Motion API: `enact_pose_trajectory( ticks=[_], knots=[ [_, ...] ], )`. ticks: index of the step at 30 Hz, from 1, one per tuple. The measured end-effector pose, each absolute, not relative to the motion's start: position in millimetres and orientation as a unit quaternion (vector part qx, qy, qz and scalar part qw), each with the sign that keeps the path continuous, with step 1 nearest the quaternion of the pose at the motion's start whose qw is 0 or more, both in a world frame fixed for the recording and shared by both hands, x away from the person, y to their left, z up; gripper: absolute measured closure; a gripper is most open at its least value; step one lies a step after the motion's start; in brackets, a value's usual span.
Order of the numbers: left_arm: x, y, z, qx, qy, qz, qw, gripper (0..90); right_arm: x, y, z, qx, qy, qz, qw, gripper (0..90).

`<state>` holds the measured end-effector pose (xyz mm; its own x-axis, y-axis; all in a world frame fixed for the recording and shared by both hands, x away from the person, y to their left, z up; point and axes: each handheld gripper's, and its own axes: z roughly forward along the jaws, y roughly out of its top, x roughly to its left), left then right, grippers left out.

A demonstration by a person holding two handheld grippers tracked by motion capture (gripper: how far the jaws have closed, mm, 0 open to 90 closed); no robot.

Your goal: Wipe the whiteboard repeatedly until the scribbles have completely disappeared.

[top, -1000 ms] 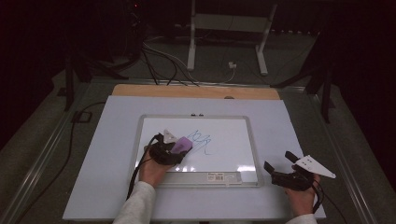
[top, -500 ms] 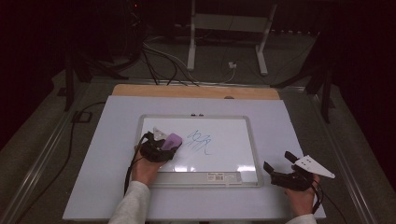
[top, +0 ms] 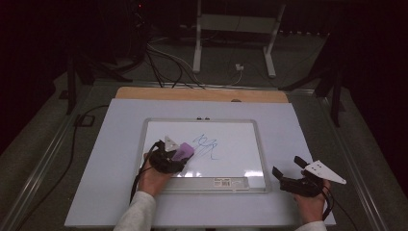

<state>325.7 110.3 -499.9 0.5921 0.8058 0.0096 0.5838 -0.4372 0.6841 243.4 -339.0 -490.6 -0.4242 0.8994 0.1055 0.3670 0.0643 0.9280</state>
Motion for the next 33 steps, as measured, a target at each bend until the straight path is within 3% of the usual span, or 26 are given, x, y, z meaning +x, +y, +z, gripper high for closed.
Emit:
enact_pose_trajectory(
  ticks=[6,20,33],
  knots=[
    [333.0,125.7,-500.8,0.805,0.465,0.180,0.322,42.0,243.7,-337.5,-490.7,0.465,0.681,0.500,0.265,0.4],
    [313.7,77.6,-499.7,0.849,0.376,0.149,0.340,41.9,243.9,-337.4,-491.0,0.464,0.682,0.500,0.265,0.4],
    [339.7,99.6,-499.9,0.815,0.448,0.188,0.316,42.0,244.1,-337.0,-491.2,0.463,0.683,0.499,0.265,0.4]
  ],
)
